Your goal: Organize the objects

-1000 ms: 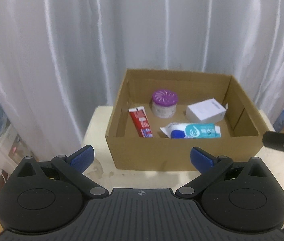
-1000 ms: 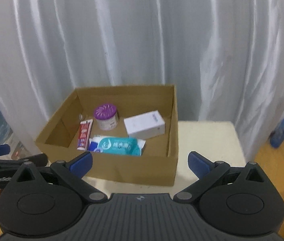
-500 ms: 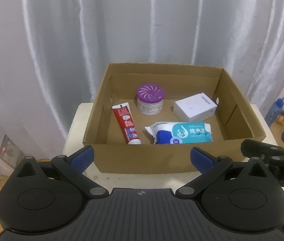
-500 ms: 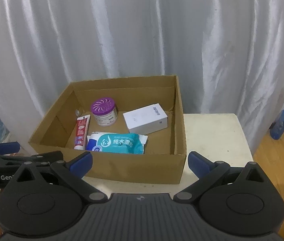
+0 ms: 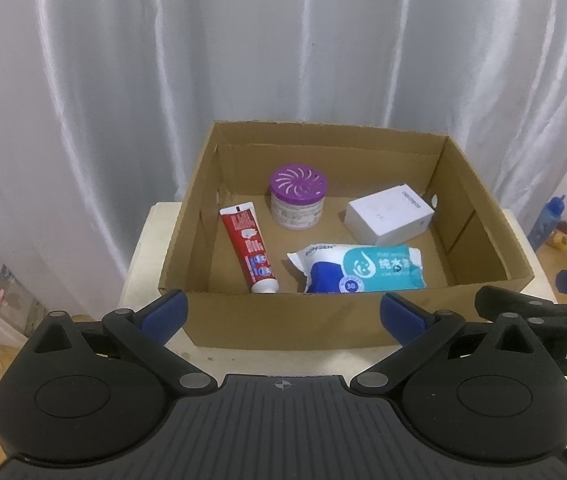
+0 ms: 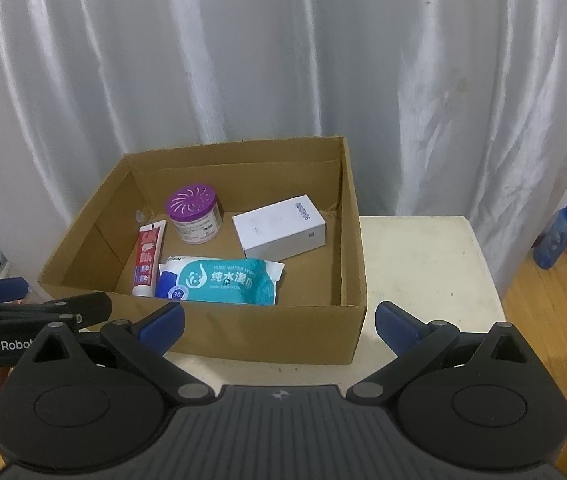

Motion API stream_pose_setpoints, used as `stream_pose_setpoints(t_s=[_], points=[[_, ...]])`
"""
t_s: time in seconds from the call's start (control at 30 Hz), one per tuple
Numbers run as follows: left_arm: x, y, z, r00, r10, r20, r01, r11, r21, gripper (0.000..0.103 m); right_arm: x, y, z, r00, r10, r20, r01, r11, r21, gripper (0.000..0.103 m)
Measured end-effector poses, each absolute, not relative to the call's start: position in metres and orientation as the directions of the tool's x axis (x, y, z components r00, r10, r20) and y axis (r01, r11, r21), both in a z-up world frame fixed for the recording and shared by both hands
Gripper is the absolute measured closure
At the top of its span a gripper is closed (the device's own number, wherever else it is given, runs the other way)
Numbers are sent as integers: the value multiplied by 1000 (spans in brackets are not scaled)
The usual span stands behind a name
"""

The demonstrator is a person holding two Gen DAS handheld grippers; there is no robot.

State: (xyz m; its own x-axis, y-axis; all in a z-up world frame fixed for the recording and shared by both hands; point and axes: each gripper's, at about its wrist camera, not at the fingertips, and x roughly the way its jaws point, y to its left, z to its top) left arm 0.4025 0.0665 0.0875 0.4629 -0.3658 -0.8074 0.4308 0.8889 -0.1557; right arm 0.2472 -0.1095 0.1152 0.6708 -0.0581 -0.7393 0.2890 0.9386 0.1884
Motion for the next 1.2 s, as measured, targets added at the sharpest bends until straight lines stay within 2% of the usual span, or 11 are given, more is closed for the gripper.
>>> stream_pose_setpoints(t_s=[1.2], points=[[400,70,90,476,-354,-805,429,893,-140,1,250,-107,114,665,-48,-746,292,935,200,0]])
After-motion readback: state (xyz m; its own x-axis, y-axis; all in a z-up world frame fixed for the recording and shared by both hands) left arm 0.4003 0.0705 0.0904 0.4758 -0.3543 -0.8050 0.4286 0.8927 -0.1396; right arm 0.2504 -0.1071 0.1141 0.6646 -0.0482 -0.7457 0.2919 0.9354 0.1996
